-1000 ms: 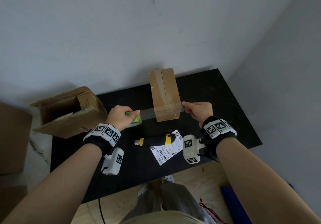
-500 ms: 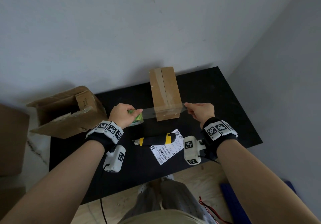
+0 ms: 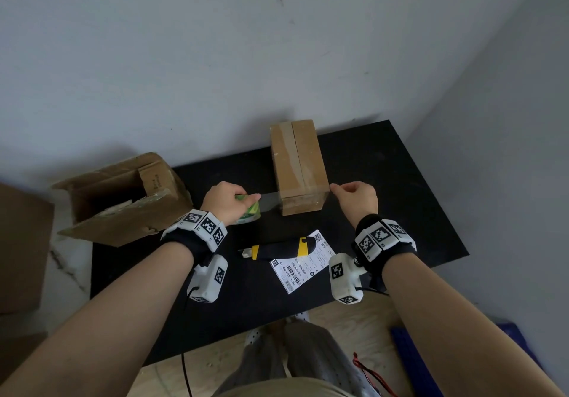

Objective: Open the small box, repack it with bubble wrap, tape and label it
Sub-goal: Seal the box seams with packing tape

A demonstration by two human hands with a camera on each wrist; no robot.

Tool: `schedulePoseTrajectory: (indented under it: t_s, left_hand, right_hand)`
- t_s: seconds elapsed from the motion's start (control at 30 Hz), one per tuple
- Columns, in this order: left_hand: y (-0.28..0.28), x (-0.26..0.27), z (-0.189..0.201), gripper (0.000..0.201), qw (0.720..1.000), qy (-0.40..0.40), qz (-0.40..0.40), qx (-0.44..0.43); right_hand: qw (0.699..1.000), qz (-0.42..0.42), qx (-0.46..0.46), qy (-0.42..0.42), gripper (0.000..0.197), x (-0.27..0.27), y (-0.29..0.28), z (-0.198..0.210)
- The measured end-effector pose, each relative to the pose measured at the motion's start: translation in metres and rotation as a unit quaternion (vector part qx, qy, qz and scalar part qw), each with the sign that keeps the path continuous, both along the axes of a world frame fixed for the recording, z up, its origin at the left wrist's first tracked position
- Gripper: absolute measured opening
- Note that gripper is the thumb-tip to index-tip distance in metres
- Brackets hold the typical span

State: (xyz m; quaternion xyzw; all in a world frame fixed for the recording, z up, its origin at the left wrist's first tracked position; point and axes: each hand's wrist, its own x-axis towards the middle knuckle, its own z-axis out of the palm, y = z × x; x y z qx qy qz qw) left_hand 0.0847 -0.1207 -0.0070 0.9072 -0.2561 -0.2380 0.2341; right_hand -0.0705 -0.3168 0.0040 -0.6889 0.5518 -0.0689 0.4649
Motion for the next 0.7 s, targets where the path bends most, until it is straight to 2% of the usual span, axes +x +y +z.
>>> schedulePoseTrajectory:
  t_s: [0.13, 0.27, 0.37, 0.4, 0.47, 0.57, 0.63, 0.7]
  left_hand:
    - [-0.003, -0.002, 0.003, 0.036, 1.000, 0.009, -0.005, -0.015]
    - [-0.004, -0.003, 0.007, 0.035, 1.000, 0.007, -0.016, -0.020]
    - [-0.005, -0.003, 0.008, 0.035, 0.999, 0.009, -0.021, -0.026]
    - [-0.005, -0.003, 0.008, 0.035, 0.999, 0.009, -0.023, -0.027]
    - [-0.004, -0.003, 0.009, 0.035, 0.999, 0.009, -0.026, -0.030]
    - [-0.002, -0.002, 0.010, 0.036, 0.999, -0.003, -0.022, -0.032]
    - [0.000, -0.002, 0.010, 0.036, 0.999, -0.006, -0.024, -0.030]
    - [0.003, -0.001, 0.010, 0.039, 0.999, 0.006, -0.026, -0.035]
  right_hand:
    - [0.999, 0.002, -0.033, 0.001, 0.026, 0.002, 0.003, 0.000]
    - [0.999, -0.027, -0.031, -0.023, 0.051, 0.000, 0.007, 0.005]
    - [0.989, 0.035, -0.141, -0.022, 0.049, 0.000, 0.018, 0.007]
    - [0.976, 0.090, -0.198, -0.027, 0.047, 0.001, 0.024, 0.007]
    - [0.927, 0.236, -0.289, -0.025, 0.046, 0.003, 0.041, 0.007]
    - [0.844, 0.423, -0.329, 0.023, 0.052, 0.007, 0.063, 0.002]
    - [0.820, 0.466, -0.330, 0.046, 0.055, 0.007, 0.070, -0.006]
    - [0.814, 0.475, -0.328, 0.066, 0.057, 0.006, 0.073, -0.012]
